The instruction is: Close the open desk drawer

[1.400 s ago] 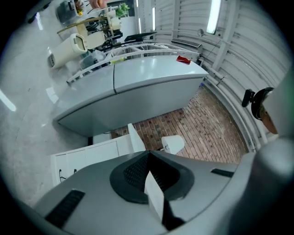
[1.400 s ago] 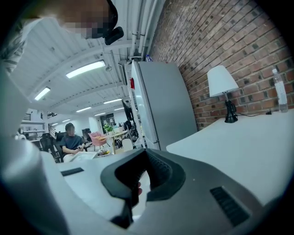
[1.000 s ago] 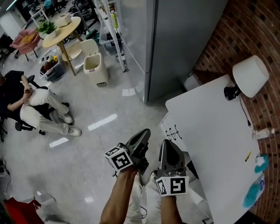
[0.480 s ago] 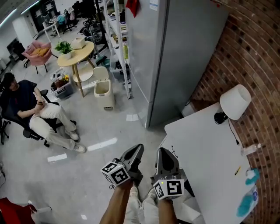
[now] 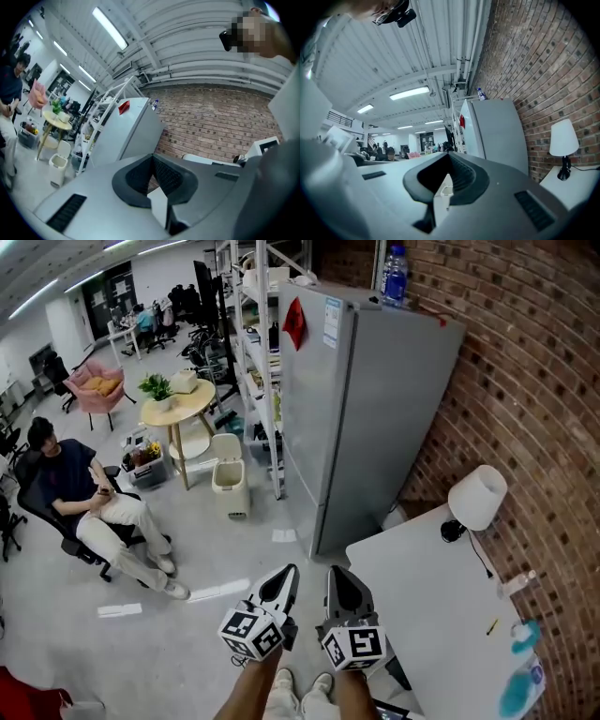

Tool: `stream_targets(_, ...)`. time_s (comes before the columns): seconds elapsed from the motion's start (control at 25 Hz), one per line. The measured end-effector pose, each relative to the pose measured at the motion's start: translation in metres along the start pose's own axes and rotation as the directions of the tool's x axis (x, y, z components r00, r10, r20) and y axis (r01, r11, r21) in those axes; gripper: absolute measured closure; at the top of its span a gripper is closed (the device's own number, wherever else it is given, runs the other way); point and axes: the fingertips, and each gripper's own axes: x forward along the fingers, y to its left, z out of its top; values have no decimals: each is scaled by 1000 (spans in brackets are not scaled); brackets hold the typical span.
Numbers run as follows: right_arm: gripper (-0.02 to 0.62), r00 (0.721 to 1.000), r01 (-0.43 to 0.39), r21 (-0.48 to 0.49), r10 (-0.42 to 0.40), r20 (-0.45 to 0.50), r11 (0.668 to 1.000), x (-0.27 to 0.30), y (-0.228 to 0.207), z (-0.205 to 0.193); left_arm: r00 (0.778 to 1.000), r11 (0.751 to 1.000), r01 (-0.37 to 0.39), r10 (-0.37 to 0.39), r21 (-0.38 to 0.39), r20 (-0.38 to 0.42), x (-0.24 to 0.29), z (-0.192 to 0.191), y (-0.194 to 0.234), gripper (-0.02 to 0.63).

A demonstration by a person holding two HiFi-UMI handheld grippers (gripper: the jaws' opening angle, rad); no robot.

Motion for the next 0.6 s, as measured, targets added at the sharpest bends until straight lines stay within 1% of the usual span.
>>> stream_targets(0.12,594,1000,-17,5,17,4,1000,-9,15,14,1000,998,-30,30,60,8,-16,20,-13,598)
stream_targets(0.32,594,999,-34,-6,34,36,999,-18,25,44,998,991,-39,33,132,47,-28,52,-33,598)
stream_targets(0.6,594,996,-65,-16,66,64,998,-32,41,74,994,969,-80,61,233,87,-53,84,-55,598)
